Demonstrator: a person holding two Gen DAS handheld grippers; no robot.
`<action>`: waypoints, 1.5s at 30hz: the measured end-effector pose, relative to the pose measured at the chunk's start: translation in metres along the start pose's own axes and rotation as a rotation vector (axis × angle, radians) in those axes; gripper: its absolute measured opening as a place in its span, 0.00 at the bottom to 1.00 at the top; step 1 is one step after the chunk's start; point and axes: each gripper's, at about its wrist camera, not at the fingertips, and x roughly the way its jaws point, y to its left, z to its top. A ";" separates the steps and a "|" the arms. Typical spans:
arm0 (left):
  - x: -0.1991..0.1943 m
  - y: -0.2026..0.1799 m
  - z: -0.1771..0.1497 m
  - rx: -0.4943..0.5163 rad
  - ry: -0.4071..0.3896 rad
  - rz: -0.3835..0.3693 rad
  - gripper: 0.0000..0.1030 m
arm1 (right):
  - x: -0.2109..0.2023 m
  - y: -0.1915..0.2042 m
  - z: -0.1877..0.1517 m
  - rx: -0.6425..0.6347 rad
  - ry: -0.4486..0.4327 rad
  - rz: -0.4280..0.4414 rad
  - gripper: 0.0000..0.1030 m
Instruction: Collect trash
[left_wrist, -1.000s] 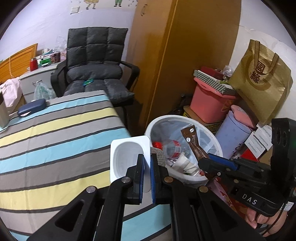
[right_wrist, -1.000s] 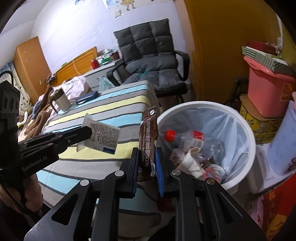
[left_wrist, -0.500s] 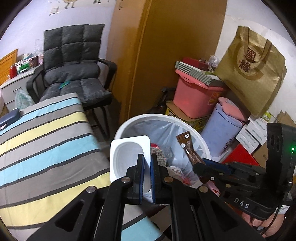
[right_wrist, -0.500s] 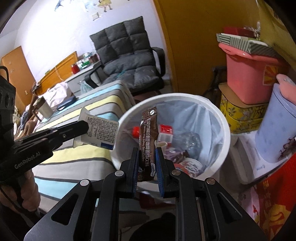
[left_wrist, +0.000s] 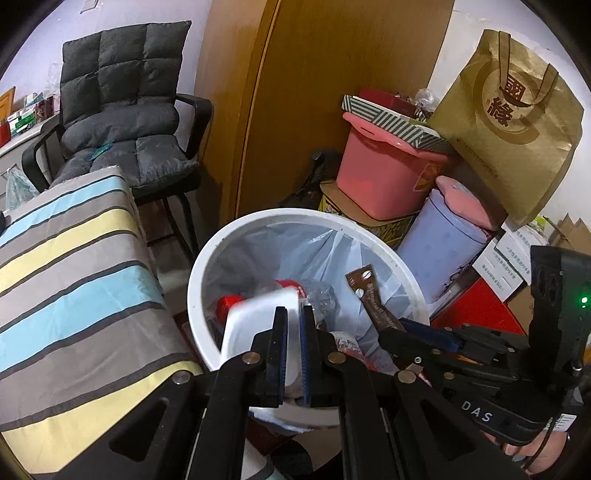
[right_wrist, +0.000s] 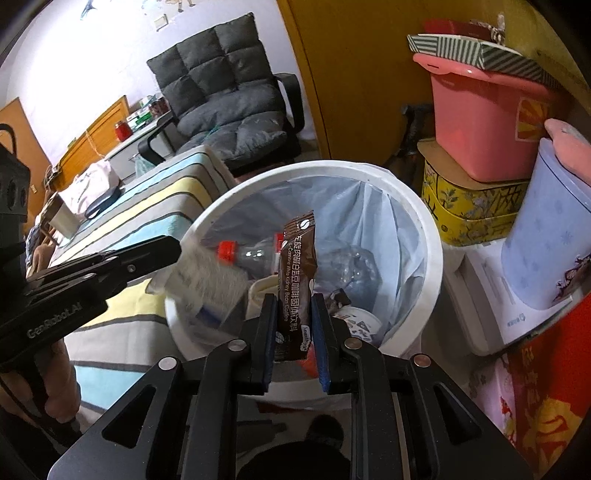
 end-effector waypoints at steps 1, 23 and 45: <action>0.001 0.000 0.001 0.000 -0.003 -0.003 0.07 | 0.001 0.000 0.001 -0.001 0.002 -0.004 0.21; -0.034 0.003 -0.017 -0.012 -0.030 0.054 0.23 | -0.029 0.026 -0.008 -0.046 -0.071 -0.008 0.35; -0.130 0.012 -0.083 -0.068 -0.123 0.211 0.27 | -0.081 0.086 -0.052 -0.176 -0.161 0.024 0.36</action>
